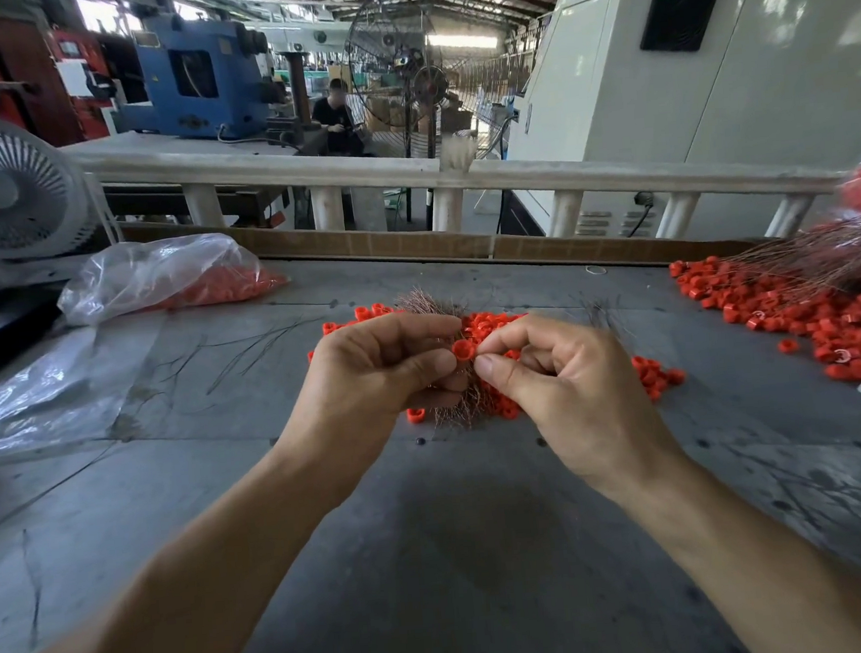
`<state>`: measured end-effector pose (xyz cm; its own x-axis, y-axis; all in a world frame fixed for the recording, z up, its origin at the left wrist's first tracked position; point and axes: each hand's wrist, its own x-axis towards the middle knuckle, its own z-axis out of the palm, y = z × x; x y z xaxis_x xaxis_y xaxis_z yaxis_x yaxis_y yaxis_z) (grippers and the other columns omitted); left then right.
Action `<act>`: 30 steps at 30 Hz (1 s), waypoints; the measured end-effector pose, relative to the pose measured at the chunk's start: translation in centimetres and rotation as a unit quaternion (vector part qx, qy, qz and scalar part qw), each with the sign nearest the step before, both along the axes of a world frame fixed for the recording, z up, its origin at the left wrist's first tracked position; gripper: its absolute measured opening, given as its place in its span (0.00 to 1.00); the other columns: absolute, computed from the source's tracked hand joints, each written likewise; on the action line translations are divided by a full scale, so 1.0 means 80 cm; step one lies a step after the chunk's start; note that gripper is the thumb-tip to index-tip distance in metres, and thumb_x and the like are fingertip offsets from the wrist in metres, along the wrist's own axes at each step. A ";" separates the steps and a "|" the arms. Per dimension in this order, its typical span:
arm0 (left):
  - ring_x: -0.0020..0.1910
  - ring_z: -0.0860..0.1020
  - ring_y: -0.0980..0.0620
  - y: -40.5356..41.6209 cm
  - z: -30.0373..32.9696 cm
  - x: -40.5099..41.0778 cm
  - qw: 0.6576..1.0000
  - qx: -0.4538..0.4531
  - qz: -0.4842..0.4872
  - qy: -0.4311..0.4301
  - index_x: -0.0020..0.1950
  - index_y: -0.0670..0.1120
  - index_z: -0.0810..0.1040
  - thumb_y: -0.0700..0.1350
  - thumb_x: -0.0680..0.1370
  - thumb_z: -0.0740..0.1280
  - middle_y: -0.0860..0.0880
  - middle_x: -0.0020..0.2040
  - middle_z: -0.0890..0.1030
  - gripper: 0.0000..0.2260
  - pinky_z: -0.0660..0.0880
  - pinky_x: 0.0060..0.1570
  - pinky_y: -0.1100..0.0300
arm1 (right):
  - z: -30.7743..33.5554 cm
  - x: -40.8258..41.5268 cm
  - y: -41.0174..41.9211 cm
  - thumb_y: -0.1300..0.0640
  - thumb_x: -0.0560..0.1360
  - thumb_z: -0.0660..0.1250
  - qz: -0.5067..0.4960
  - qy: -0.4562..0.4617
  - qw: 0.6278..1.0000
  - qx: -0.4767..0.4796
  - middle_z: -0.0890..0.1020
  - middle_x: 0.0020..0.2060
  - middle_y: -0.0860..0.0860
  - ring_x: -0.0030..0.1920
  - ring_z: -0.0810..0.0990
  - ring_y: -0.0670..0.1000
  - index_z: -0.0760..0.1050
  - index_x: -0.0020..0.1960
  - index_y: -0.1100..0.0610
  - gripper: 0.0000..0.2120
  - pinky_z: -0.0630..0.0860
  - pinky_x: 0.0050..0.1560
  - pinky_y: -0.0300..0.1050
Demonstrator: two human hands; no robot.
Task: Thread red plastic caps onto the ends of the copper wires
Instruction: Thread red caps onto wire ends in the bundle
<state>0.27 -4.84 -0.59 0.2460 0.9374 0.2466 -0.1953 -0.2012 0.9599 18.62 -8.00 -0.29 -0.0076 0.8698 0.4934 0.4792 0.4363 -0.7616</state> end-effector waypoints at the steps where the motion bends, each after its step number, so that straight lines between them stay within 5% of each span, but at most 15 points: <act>1: 0.40 0.85 0.48 0.000 0.000 0.000 1.000 -0.007 -0.003 0.000 0.52 0.43 0.85 0.33 0.75 0.70 0.40 0.41 0.85 0.09 0.83 0.43 0.57 | -0.001 0.000 0.001 0.58 0.77 0.73 0.004 0.006 1.000 -0.003 0.68 0.22 0.45 0.25 0.64 0.43 0.82 0.41 0.51 0.06 0.61 0.27 0.38; 7: 0.39 0.83 0.48 0.003 0.000 -0.003 0.998 -0.040 -0.030 -0.029 0.48 0.44 0.87 0.41 0.69 0.73 0.41 0.40 0.84 0.09 0.81 0.40 0.59 | -0.002 0.000 0.003 0.59 0.80 0.70 0.022 0.037 0.999 -0.028 0.79 0.29 0.47 0.32 0.74 0.42 0.83 0.45 0.51 0.06 0.70 0.34 0.40; 16: 0.41 0.86 0.45 0.001 0.005 -0.001 0.994 -0.061 -0.042 -0.076 0.47 0.42 0.85 0.40 0.69 0.74 0.38 0.44 0.85 0.08 0.82 0.38 0.59 | -0.006 0.005 0.007 0.60 0.84 0.63 0.071 0.045 0.992 -0.090 0.79 0.30 0.47 0.31 0.75 0.42 0.80 0.53 0.49 0.09 0.69 0.33 0.32; 21: 0.44 0.87 0.44 -0.001 0.007 -0.001 0.989 -0.076 -0.071 -0.103 0.51 0.39 0.82 0.39 0.70 0.73 0.34 0.49 0.85 0.11 0.82 0.39 0.59 | -0.007 0.003 0.006 0.52 0.81 0.64 0.103 0.044 0.988 -0.104 0.83 0.34 0.51 0.31 0.75 0.48 0.79 0.55 0.44 0.06 0.70 0.33 0.40; 25: 0.46 0.87 0.45 0.000 0.007 -0.003 0.987 -0.080 -0.084 -0.116 0.54 0.36 0.79 0.38 0.72 0.72 0.34 0.52 0.84 0.13 0.83 0.42 0.59 | -0.007 0.006 0.007 0.48 0.78 0.66 0.127 0.051 0.983 -0.124 0.86 0.38 0.53 0.35 0.80 0.47 0.80 0.55 0.46 0.08 0.71 0.32 0.31; 30: 0.47 0.86 0.43 0.004 0.008 -0.006 0.988 -0.091 -0.052 -0.117 0.54 0.35 0.79 0.38 0.71 0.74 0.35 0.51 0.85 0.14 0.83 0.43 0.59 | -0.006 0.033 0.022 0.55 0.80 0.68 -0.076 0.003 0.995 -0.067 0.86 0.39 0.45 0.37 0.83 0.45 0.81 0.48 0.46 0.05 0.75 0.35 0.39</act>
<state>-0.24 -4.50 0.02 0.2986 0.9444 0.1377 -0.4265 0.0029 0.9045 21.29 -6.24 -0.74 0.1318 0.9187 0.3723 0.5276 0.2529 -0.8110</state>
